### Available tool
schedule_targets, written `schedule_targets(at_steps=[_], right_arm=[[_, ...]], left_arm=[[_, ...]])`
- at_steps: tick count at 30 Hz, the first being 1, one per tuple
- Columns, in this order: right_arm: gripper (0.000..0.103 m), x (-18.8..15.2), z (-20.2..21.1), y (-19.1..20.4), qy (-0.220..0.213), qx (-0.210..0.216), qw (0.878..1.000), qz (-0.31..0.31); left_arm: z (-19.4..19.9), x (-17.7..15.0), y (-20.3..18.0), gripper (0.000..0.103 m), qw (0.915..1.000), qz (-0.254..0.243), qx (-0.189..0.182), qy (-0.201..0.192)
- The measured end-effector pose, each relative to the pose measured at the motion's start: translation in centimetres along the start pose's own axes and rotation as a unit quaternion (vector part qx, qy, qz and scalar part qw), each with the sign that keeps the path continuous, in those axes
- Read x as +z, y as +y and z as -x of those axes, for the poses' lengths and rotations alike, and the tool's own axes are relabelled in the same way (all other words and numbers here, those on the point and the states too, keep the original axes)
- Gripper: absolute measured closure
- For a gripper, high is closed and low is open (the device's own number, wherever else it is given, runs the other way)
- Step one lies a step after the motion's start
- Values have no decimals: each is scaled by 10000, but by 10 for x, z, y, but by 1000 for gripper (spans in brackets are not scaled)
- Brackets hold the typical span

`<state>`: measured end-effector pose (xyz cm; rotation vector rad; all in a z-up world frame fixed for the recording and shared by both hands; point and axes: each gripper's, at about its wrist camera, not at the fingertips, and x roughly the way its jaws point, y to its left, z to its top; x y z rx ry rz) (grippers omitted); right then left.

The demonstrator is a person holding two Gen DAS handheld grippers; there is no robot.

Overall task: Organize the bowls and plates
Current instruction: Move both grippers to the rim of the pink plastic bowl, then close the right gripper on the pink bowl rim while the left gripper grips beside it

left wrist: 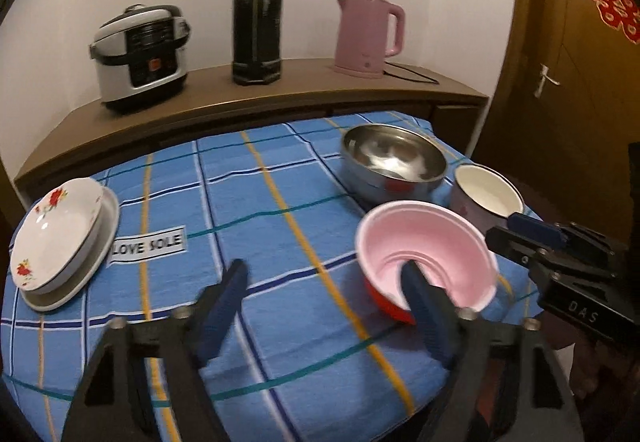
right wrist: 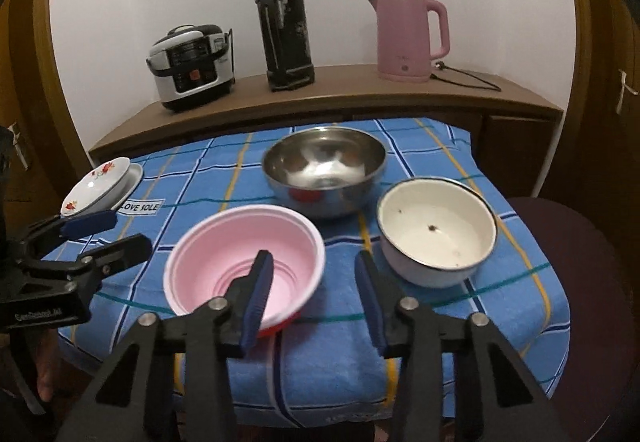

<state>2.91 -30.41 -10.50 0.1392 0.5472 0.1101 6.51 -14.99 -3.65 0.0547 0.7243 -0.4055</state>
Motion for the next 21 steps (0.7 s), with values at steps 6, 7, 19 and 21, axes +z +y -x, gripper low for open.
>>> schedule_targets(at_steps=[6, 7, 19, 21], right_arm=[[75, -6, -5, -6, 85, 199, 9997, -78], [78, -6, -6, -6, 100, 233, 9996, -92], [92, -10, -16, -4, 146, 435, 9987, -200], [92, -8, -14, -5, 117, 463, 9986, -245]], left_arm=[[-9, -3, -17, 56, 9996, -110, -107, 237], [-10, -4, -19, 61, 9995, -130, -116, 268], [-28, -9, -24, 81, 9972, 38, -405, 623], [-26, -8, -24, 82, 9972, 68, -424, 617]])
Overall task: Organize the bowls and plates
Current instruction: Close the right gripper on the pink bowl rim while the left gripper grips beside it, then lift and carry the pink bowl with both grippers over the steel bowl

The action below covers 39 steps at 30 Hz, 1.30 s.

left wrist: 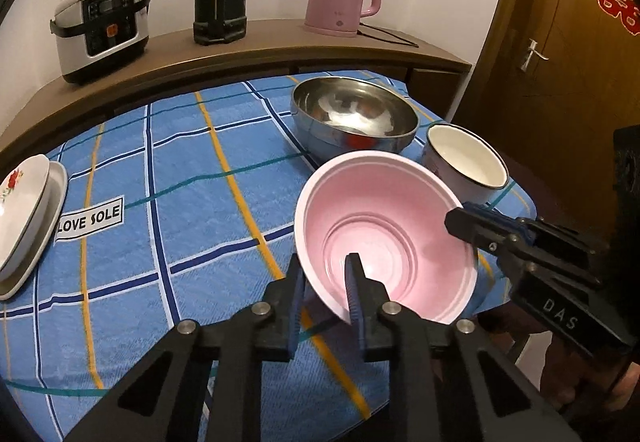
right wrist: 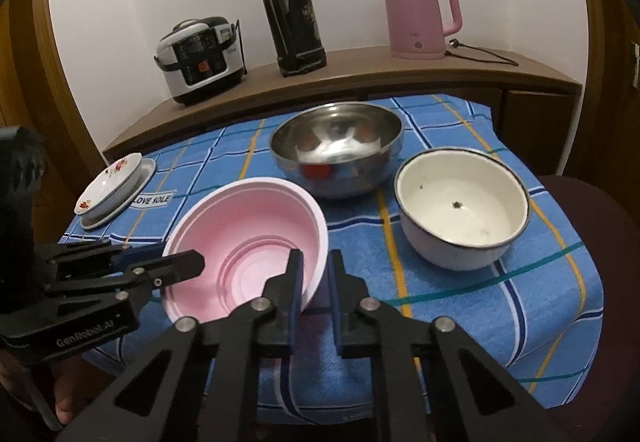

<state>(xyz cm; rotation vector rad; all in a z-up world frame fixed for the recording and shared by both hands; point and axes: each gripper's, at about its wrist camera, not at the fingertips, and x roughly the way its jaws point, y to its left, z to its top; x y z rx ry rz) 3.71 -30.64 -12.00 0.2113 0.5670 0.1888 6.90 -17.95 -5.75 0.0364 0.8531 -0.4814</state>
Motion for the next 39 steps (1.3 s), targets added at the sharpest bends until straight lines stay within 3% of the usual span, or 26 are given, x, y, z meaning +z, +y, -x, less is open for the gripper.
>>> schedule_targets(at_steps=[5, 16, 25, 30, 39], right_arm=[[92, 5, 5, 1, -36, 45, 10000, -46], [92, 36, 24, 2, -194, 152, 9997, -85], [90, 87, 39, -3, -427, 58, 9990, -121], [90, 117, 46, -3, -592, -71, 9982, -108], [89, 146, 28, -4, -498, -272, 9982, -211]], left_arm=[[3, 4, 5, 85, 9996, 193, -186, 84], [25, 28, 0, 85, 9995, 3, -269, -182], [31, 73, -7, 85, 9979, -276, -366, -464], [41, 101, -9, 85, 9946, -457, -436, -828], [31, 145, 7, 85, 9908, -525, -634, -1071]])
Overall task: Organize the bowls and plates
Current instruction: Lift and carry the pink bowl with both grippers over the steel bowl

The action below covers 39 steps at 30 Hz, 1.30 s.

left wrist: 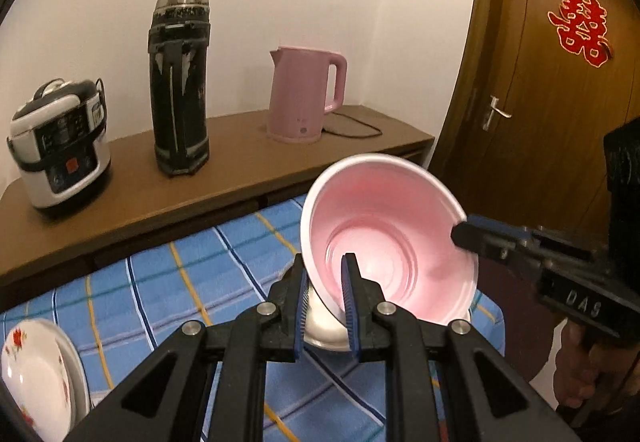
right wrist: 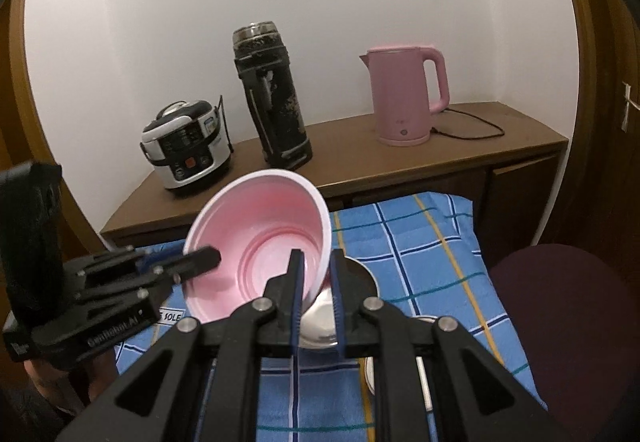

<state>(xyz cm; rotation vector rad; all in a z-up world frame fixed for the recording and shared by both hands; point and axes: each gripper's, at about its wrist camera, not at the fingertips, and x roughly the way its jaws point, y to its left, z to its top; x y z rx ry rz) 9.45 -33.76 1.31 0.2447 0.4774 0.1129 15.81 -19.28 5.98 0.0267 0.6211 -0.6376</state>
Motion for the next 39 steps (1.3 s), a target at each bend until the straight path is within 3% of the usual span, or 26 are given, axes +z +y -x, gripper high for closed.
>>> schedule_targets(at_steps=[9, 22, 39], right_arm=[[88, -8, -35, -5, 323, -168, 9993, -83], [88, -10, -49, -26, 454, -372, 9978, -302], [88, -21, -76, -33, 757, -480, 9951, -429]], left_arm=[[-39, -4, 32, 85, 9980, 462, -403, 178], [-64, -18, 32, 85, 9933, 390, -985, 455], [-79, -30, 32, 85, 9926, 349, -878, 767]])
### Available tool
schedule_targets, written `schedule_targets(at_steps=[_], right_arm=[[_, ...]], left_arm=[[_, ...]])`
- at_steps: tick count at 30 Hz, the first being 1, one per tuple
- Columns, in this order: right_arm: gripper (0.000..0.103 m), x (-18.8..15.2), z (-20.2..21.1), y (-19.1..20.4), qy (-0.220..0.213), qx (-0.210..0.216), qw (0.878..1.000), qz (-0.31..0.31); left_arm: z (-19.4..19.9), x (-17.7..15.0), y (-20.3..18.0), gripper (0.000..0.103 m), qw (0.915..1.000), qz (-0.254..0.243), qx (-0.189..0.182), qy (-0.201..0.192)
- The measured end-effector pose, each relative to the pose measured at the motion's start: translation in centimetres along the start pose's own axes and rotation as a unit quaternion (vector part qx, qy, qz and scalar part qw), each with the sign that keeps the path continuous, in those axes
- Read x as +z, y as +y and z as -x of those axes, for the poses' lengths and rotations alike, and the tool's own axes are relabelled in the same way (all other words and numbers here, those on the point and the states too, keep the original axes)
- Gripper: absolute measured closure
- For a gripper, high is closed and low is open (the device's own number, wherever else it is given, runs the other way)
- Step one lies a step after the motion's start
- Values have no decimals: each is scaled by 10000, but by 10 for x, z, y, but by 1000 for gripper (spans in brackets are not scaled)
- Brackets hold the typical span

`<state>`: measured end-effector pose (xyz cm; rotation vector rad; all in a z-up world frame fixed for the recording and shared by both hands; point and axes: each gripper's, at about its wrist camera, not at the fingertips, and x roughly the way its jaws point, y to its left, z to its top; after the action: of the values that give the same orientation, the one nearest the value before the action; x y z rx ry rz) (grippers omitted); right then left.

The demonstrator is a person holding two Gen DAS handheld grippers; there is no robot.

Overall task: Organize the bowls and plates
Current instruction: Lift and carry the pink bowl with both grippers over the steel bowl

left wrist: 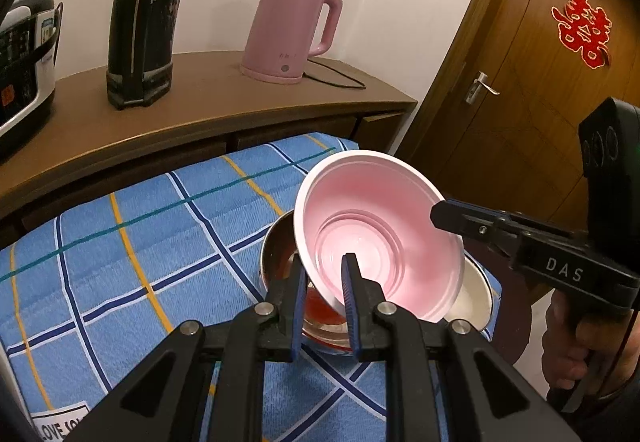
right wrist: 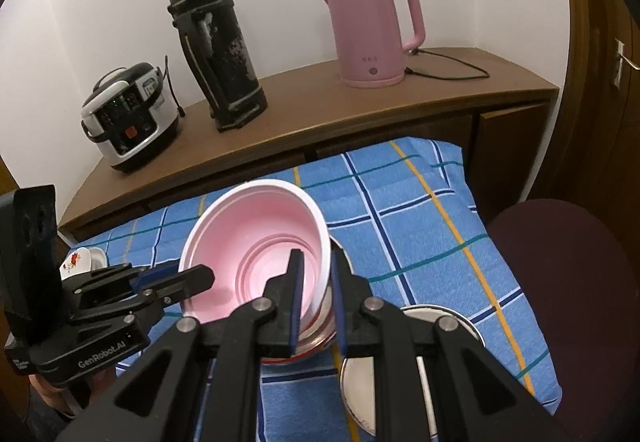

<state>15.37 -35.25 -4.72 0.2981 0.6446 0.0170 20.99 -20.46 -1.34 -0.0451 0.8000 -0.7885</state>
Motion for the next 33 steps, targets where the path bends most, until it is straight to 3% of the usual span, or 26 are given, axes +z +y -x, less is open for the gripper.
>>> schedule_targets(at_steps=[33], right_arm=[[87, 9, -22, 3, 225, -234, 9994, 79]], left_arm=[[-10, -1, 6, 84, 9991, 85, -123, 384]])
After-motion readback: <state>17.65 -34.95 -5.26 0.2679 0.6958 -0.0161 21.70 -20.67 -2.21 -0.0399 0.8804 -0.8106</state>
